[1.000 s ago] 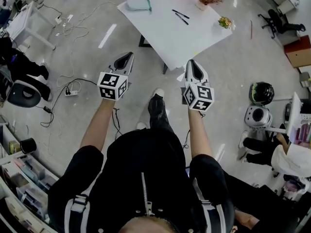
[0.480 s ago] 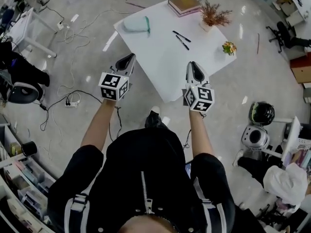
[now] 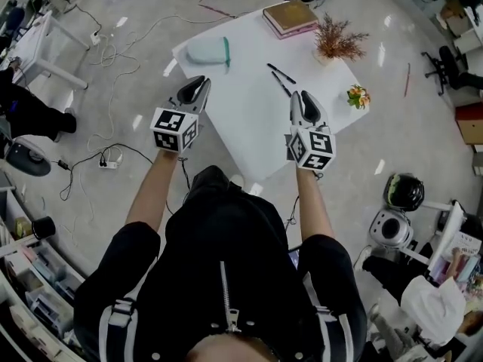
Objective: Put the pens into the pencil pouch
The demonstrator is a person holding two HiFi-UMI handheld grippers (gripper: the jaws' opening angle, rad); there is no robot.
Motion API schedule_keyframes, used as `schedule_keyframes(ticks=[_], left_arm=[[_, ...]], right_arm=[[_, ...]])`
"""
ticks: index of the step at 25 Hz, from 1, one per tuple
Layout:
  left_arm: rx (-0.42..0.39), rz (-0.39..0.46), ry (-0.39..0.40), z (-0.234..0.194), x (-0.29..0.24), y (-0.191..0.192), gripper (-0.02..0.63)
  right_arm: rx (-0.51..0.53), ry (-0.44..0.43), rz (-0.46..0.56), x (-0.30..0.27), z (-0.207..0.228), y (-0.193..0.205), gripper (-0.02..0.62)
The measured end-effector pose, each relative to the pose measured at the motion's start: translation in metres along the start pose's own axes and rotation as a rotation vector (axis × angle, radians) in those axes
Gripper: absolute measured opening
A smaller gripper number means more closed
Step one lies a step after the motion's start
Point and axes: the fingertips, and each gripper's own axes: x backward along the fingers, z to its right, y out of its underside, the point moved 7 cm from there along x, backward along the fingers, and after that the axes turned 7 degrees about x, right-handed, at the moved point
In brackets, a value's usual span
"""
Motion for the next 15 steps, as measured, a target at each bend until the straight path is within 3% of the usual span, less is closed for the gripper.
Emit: schedule_keyframes(ticks=[4,8,15], left_arm=[[0.014,-0.001,0.005,-0.008,-0.018,-0.004,0.158],[0.021,-0.013,0.022,-0.020,-0.047,-0.004,0.223],[0.037,-0.065,0.074,-0.049,-0.117,-0.002,0.299]], right_arm=[[0.011,-0.013,-0.006,-0.015,0.007,-0.005,0.115],[0.026,-0.001,-0.011,-0.032,0.016,-0.006,0.148],[0.052,0.034,-0.073,-0.074,0.035,0.004,0.278]])
